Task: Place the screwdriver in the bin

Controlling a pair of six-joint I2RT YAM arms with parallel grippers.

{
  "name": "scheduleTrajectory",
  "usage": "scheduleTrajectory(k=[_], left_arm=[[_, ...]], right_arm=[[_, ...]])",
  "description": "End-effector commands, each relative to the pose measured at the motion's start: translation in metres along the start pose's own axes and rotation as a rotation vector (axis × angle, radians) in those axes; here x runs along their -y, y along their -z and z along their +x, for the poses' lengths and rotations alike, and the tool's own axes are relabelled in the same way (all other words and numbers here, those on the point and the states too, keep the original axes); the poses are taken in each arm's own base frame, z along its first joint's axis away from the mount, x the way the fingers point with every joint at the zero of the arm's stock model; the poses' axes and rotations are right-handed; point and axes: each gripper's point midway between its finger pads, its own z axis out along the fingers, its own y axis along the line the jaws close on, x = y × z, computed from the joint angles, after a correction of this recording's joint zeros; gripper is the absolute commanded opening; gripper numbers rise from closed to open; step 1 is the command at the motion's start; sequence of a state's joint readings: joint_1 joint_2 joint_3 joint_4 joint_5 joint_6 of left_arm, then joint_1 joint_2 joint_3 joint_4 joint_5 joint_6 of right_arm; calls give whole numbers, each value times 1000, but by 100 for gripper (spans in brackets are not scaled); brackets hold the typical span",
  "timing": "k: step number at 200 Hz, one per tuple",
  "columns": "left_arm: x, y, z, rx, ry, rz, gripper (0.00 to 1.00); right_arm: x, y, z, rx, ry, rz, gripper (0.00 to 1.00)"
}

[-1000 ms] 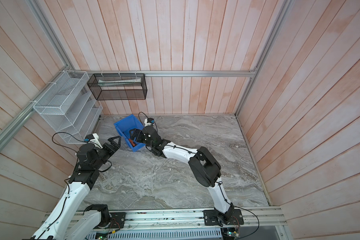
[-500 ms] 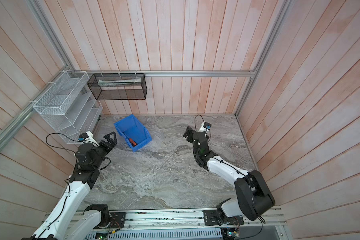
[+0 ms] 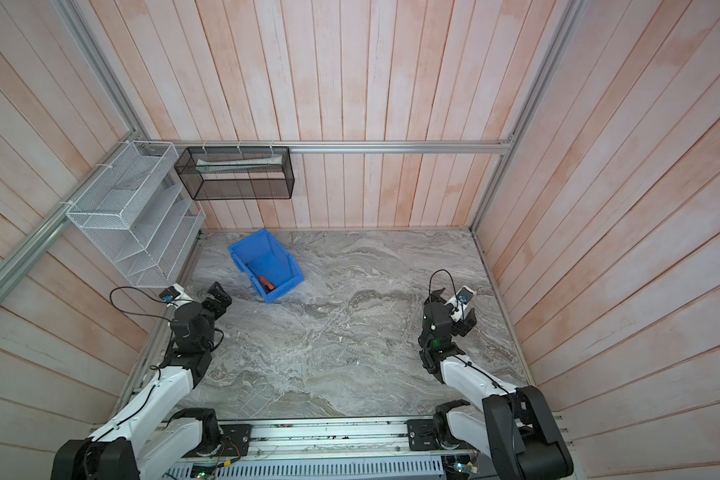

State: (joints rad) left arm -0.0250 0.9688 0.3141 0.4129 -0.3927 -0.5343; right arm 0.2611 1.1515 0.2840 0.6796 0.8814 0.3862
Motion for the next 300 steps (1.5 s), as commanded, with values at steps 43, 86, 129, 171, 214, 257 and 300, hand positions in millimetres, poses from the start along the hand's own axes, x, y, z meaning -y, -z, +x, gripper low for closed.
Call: scheduleTrajectory(k=[43, 86, 129, 171, 214, 257, 300], left_arm=[[-2, -2, -1, 198, -278, -29, 100], [17, -19, 17, 186, -405, 32, 100], [30, -21, 32, 179, -470, 99, 100], [36, -13, 34, 206, -489, 149, 100], [44, 7, 40, 250, -510, 280, 100], [47, -11, 54, 165, -530, 305, 100], [44, -48, 60, 3, -478, 333, 100]], right_arm=[[7, -10, 7, 58, 58, 72, 98], [11, -8, 8, 83, 73, 75, 98], [15, -4, 4, 109, 73, 85, 98], [19, 0, 2, 130, 66, 76, 98], [26, 12, -1, 155, 23, 45, 98], [16, 14, -7, 200, 73, -10, 98], [-9, 19, -10, 286, 173, -109, 98]])
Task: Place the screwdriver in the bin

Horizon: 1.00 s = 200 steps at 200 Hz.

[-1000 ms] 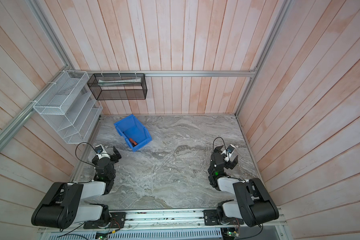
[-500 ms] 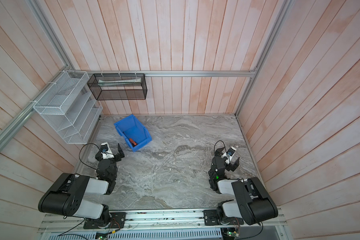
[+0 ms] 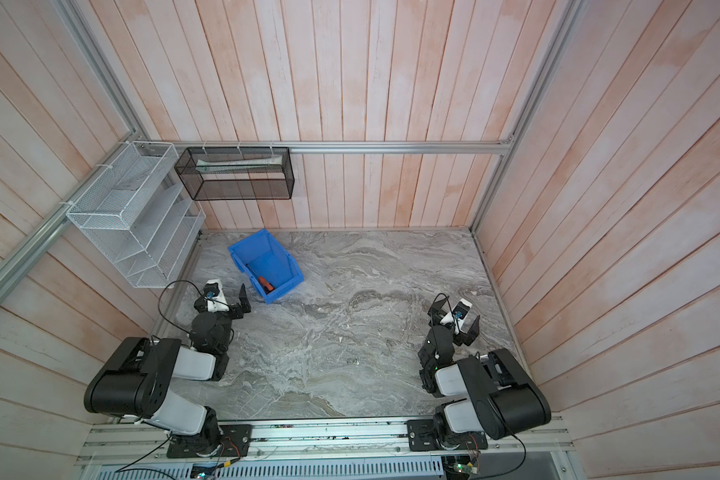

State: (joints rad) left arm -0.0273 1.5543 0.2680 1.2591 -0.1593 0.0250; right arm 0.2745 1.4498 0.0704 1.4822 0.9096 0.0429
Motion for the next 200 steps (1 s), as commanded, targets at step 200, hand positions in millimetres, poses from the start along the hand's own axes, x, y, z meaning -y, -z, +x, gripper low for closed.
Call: scheduleTrajectory(k=[200], left_arm=[[7, -3, 25, -120, 39, 79, 100]], right_arm=[[-57, -34, 18, -76, 43, -361, 98]])
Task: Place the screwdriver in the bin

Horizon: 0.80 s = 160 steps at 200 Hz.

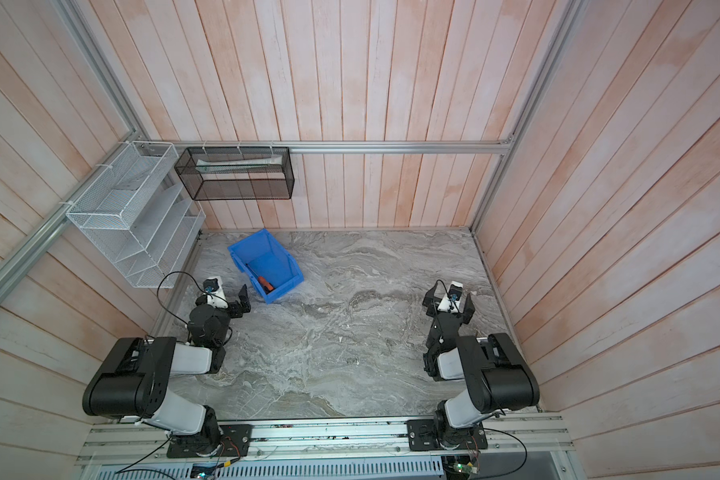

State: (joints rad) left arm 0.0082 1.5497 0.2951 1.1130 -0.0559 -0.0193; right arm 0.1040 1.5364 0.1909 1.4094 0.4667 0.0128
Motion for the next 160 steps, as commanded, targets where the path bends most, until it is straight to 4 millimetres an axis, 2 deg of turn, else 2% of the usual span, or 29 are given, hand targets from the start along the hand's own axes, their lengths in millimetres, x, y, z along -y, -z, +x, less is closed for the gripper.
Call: scheduleTrajectory(k=[1, 10, 20, 29, 160], left_arm=[[1, 1, 1, -4, 4, 11, 100], [1, 1, 0, -3, 5, 11, 100], [2, 1, 1, -4, 4, 12, 100], [1, 1, 0, -2, 4, 12, 100], [1, 1, 1, -4, 5, 10, 100]], right_arm=[[-11, 0, 12, -33, -15, -91, 98], [-13, -3, 19, -82, -21, -91, 98], [-12, -1, 13, -43, -14, -89, 98], [-13, -2, 18, -75, -14, -92, 98], [-14, -2, 16, -62, -11, -92, 98]])
